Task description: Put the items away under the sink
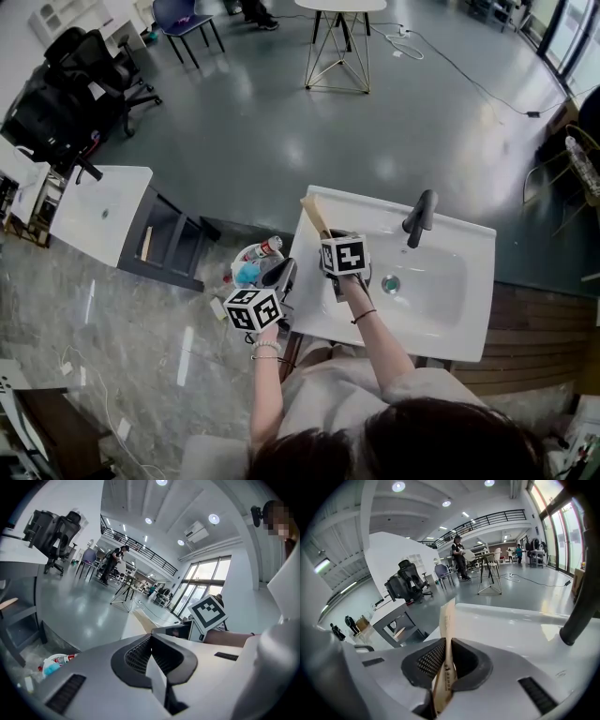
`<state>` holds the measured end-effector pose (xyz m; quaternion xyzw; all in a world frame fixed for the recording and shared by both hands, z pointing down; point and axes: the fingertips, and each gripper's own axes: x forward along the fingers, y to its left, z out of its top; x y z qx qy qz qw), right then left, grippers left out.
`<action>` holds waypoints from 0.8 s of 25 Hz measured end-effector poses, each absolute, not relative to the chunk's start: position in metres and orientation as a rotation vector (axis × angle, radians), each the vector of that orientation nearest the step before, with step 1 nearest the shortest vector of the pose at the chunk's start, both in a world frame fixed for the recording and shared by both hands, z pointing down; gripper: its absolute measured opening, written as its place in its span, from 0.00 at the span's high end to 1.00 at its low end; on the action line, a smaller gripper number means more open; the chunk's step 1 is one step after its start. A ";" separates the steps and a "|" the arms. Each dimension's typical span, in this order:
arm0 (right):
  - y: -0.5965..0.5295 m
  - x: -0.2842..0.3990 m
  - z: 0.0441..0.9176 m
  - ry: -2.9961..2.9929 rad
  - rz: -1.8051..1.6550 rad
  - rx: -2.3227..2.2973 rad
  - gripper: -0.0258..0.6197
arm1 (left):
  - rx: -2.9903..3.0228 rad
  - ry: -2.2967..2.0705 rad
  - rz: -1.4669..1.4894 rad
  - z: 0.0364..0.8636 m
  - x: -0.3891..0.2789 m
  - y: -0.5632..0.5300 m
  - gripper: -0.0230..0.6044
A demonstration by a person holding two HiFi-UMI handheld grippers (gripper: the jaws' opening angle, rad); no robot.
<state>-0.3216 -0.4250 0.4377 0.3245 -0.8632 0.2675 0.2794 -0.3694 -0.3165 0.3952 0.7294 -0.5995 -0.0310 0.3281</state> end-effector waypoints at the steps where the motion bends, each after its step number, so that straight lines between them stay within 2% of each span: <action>1: -0.423 -0.320 0.433 -2.329 0.732 0.877 0.89 | 1.912 -1.572 -0.081 0.394 -0.368 -0.315 0.96; 20: -0.378 -0.274 0.400 -2.448 0.802 0.873 0.89 | 1.998 -1.587 -0.055 0.372 -0.315 -0.288 0.96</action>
